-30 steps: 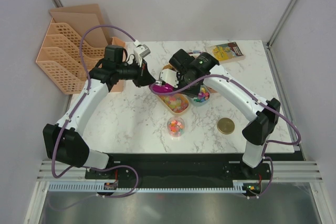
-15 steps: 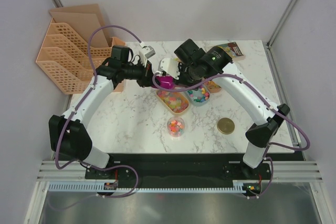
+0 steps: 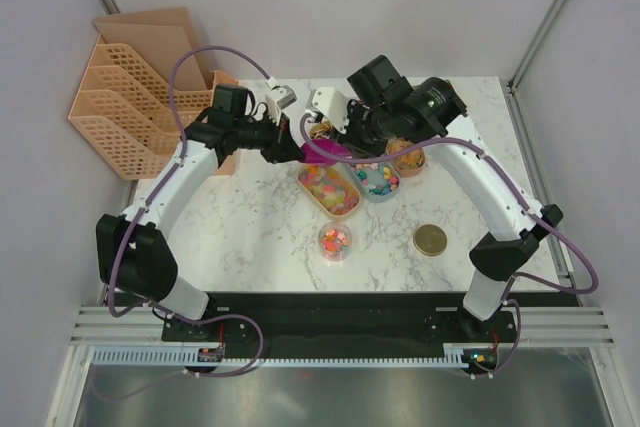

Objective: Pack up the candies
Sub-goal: Adjust the spatula, then scoop the fake candies from the storage box.

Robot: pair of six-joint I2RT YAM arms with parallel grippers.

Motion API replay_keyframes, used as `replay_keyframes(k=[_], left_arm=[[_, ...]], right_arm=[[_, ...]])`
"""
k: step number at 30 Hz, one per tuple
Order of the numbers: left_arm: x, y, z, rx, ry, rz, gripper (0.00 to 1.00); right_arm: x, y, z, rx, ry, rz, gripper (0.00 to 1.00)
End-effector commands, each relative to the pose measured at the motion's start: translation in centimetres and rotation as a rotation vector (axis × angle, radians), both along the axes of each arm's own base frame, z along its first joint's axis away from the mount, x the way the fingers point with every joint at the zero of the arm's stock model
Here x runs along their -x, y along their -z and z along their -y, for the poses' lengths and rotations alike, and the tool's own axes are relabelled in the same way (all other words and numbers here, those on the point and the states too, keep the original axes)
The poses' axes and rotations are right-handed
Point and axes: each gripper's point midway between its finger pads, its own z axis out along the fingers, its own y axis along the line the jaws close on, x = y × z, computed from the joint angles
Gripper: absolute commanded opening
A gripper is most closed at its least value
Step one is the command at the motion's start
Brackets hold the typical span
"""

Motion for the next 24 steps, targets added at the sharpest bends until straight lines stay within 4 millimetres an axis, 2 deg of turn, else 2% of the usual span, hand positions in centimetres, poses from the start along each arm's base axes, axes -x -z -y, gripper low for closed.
replay_keyframes(k=[1,4,5,6,7,8,9,10,11,12,13,14,15,16,17,19,20,24], left_arm=[[-1.4,-0.3,0.0,-0.017,-0.023,0.021,0.02],[-3.1,-0.5,0.2,-0.032,-0.049,0.037,0.02],[-4.7,-1.5,-0.2,-0.053,-0.098,0.083,0.02],[-6.4,-0.9,-0.2,-0.07,-0.124,0.097,0.02],[-7.7,-1.3,-0.2,-0.08,-0.148,0.129,0.02],[-9.8,-2.6,-0.4,-0.092,-0.18,0.19,0.02],[-11.7,-1.2,-0.1,-0.115,-0.186,0.2,0.02],[-13.2,-0.7,0.0,-0.135,-0.195,0.221,0.02],[-15.5,-2.3,-0.2,-0.147,-0.242,0.279,0.02],[-17.0,-2.2,-0.3,-0.162,-0.266,0.29,0.02],[-18.7,1.2,0.1,-0.203,-0.271,0.242,0.02],[-20.5,-0.2,0.0,-0.215,-0.313,0.291,0.02],[-21.5,0.6,0.1,-0.228,-0.322,0.288,0.02],[-22.5,2.7,0.2,-0.253,-0.322,0.273,0.02],[-23.6,2.7,0.2,-0.271,-0.346,0.299,0.02],[-25.0,3.5,0.5,-0.297,-0.351,0.336,0.02],[-25.9,4.5,0.9,-0.309,-0.349,0.344,0.02],[-28.2,5.1,1.6,-0.335,-0.365,0.411,0.02]], right_arm=[[-1.5,-5.2,-0.8,-0.178,0.047,0.11,0.0],[-2.8,-5.5,0.8,-0.189,0.126,0.121,0.0],[-3.7,-5.0,2.3,-0.165,0.184,0.126,0.0],[-4.2,-4.7,3.1,-0.157,0.215,0.121,0.0],[-4.6,-4.5,4.1,-0.152,0.255,0.124,0.0],[-5.3,-3.4,5.6,-0.134,0.316,0.096,0.0],[-5.6,-2.7,6.4,-0.118,0.35,0.084,0.0],[-6.1,-2.3,7.5,-0.1,0.4,0.085,0.0],[-6.5,-1.0,8.9,-0.081,0.456,0.053,0.0],[-6.9,-0.4,10.0,-0.063,0.502,0.049,0.0],[-7.1,0.0,10.7,-0.054,0.533,0.044,0.0],[-7.6,1.0,12.3,-0.039,0.592,0.021,0.0],[-7.8,1.5,13.2,-0.034,0.623,0.007,0.0],[-7.9,2.0,14.1,-0.028,0.654,-0.006,0.0],[-8.1,3.0,15.7,-0.013,0.704,-0.033,0.0],[-8.3,4.2,16.9,-0.002,0.742,-0.073,0.0],[-8.6,4.9,18.1,0.005,0.775,-0.095,0.0],[-9.1,6.8,19.4,0.048,0.827,-0.141,0.0]])
